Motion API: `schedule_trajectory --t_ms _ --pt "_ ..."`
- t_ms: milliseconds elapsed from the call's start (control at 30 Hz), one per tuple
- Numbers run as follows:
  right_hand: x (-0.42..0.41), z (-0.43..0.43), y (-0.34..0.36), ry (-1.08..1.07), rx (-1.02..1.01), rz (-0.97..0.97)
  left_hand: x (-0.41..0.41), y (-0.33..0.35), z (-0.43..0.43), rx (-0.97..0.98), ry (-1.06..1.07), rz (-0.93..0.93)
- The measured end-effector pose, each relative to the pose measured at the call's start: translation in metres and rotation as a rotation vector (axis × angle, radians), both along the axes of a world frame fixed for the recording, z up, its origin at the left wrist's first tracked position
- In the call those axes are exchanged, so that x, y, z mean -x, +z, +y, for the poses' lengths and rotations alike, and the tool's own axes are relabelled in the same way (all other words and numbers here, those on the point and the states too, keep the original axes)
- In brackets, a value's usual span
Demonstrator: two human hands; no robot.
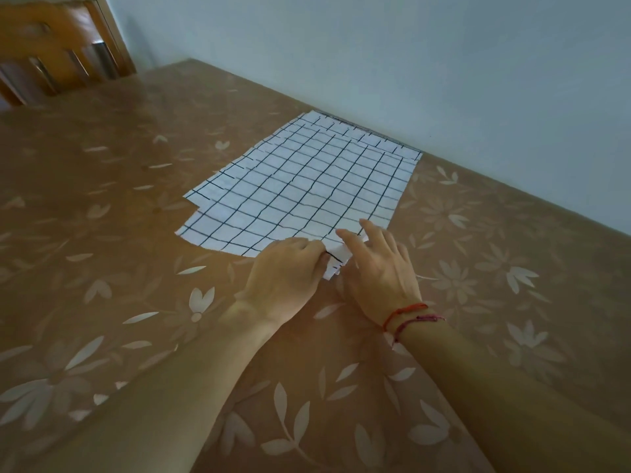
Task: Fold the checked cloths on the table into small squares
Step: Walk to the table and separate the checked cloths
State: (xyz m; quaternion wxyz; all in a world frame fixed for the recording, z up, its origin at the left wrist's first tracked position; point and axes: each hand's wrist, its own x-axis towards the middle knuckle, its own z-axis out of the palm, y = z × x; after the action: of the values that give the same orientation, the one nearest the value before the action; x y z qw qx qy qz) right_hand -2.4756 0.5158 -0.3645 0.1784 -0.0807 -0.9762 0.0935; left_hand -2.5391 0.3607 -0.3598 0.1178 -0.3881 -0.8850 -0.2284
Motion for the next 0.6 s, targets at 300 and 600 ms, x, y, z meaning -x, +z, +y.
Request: schedule_trajectory --t_ms 300,600 --pt "-0.065 0.001 0.046 0.087 0.313 -0.059 -0.058 0.038 -0.037 0.221 -0.019 -0.169" --pt "-0.172 0.011 0.059 -0.06 0.424 -0.216 -0.077 0.056 -0.117 0.333 0.282 -0.27"
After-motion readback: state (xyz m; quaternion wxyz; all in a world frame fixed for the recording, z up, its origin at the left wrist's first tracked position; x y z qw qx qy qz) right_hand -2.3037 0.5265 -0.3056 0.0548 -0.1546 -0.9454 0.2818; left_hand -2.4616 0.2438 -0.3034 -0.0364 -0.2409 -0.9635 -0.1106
